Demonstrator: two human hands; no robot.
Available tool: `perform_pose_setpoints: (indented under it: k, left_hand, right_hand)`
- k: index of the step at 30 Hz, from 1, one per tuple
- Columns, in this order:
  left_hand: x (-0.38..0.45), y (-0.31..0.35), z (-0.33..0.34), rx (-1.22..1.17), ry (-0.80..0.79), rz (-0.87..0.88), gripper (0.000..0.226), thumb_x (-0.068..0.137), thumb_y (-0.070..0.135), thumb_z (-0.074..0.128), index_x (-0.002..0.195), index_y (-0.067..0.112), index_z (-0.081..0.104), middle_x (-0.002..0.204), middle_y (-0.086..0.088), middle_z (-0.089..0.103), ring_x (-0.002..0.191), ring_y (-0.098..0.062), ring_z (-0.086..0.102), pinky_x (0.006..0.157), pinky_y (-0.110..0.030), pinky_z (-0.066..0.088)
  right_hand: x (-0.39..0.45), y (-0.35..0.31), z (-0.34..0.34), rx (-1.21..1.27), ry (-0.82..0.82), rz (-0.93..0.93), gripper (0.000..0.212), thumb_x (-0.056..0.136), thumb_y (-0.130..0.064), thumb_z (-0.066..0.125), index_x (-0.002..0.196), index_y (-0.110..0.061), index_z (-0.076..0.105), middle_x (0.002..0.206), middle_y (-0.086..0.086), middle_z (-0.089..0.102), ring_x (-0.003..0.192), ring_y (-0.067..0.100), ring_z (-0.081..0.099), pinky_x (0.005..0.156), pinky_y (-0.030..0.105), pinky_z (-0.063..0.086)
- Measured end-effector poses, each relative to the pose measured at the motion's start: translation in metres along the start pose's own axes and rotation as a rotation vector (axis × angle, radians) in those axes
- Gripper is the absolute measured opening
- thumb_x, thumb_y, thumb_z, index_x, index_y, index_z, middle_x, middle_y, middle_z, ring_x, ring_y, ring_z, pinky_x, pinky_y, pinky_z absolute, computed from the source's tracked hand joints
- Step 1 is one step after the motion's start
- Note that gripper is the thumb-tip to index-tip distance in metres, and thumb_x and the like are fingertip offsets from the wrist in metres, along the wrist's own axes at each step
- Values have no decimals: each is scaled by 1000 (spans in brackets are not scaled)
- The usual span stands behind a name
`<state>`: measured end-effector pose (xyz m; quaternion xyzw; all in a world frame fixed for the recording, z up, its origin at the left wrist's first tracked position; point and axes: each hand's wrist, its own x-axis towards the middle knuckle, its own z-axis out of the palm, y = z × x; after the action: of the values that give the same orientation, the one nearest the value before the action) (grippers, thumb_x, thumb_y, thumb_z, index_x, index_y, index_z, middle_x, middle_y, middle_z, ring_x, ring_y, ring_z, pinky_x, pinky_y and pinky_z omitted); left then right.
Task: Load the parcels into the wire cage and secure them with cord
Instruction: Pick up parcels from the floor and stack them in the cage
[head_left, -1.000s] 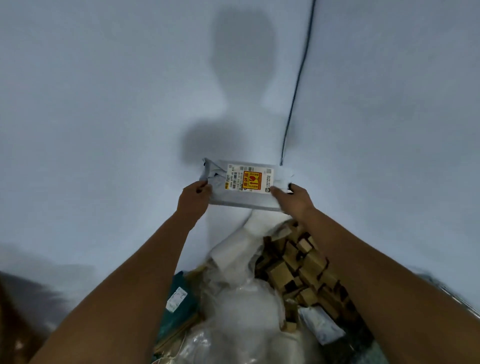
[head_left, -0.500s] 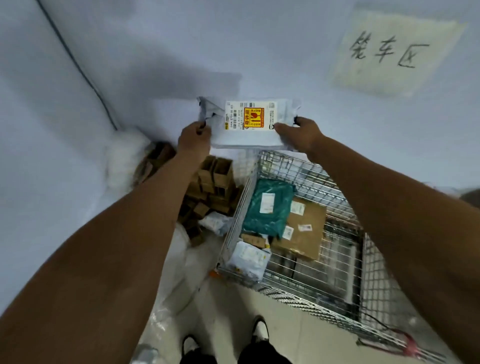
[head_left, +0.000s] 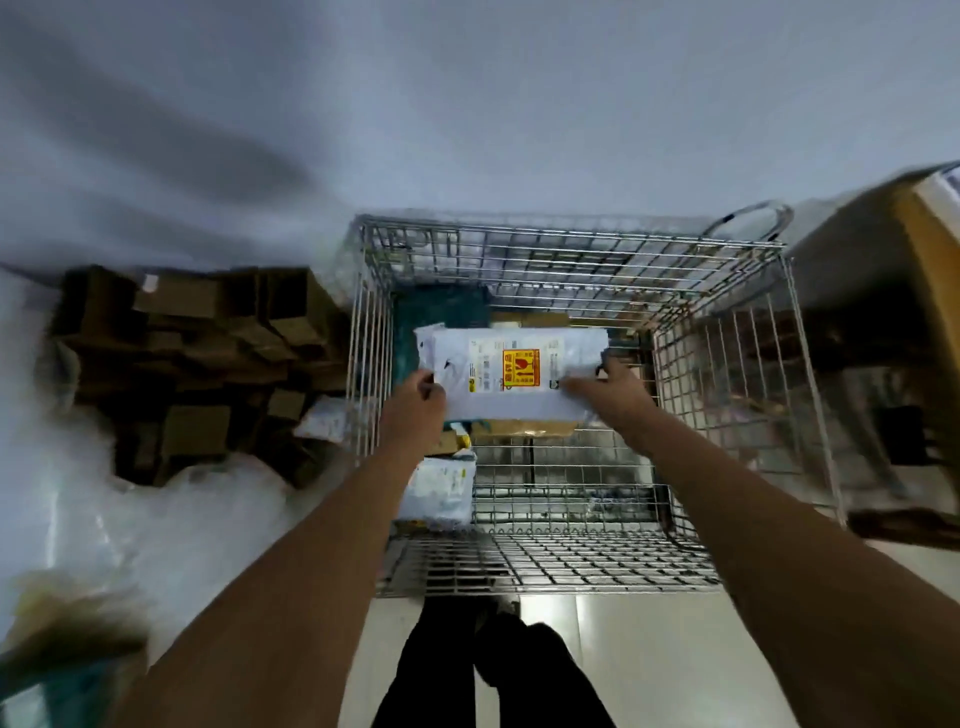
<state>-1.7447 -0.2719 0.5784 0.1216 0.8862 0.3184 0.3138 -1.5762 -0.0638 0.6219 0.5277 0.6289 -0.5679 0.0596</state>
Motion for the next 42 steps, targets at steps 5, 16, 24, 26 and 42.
perform_pose_setpoints:
  k: [5, 16, 24, 26, 42]
  left_hand:
    - [6, -90, 74, 14, -127, -205, 25, 101, 17, 46, 110, 2, 63, 105, -31, 66, 80, -44, 62, 64, -46, 45]
    - [36, -221, 143, 244, -154, -407, 38, 103, 25, 50, 134, 4, 53, 132, -23, 62, 120, -41, 60, 94, -40, 47]
    - [47, -252, 184, 301, -229, -283, 67, 99, 14, 51, 160, 6, 24, 166, -16, 22, 154, -33, 21, 124, -40, 18]
    - [50, -261, 192, 311, -355, -225, 57, 99, 13, 49, 154, 6, 36, 162, -18, 33, 151, -34, 28, 123, -41, 23]
    - [21, -247, 178, 510, -500, -214, 63, 104, 41, 36, 161, 22, 17, 170, -3, 8, 155, -26, 15, 113, -47, 38]
  right_hand:
    - [30, 96, 44, -24, -32, 166, 47, 87, -19, 78, 127, -8, 55, 118, 13, 68, 101, 29, 69, 84, 48, 60]
    - [108, 222, 166, -44, -144, 336, 49, 90, -15, 75, 133, -10, 53, 119, 15, 69, 94, 29, 65, 81, 44, 57]
    - [145, 264, 238, -381, -235, 359, 50, 94, -28, 68, 138, -14, 48, 126, 13, 67, 99, 31, 69, 68, 27, 55]
    - [148, 270, 251, -459, -242, 377, 50, 94, -34, 68, 136, -16, 48, 121, 10, 69, 68, 16, 64, 42, 17, 39]
    - [136, 269, 227, -467, -218, 551, 43, 101, -28, 52, 135, -1, 51, 132, 20, 60, 118, 34, 60, 84, 29, 44]
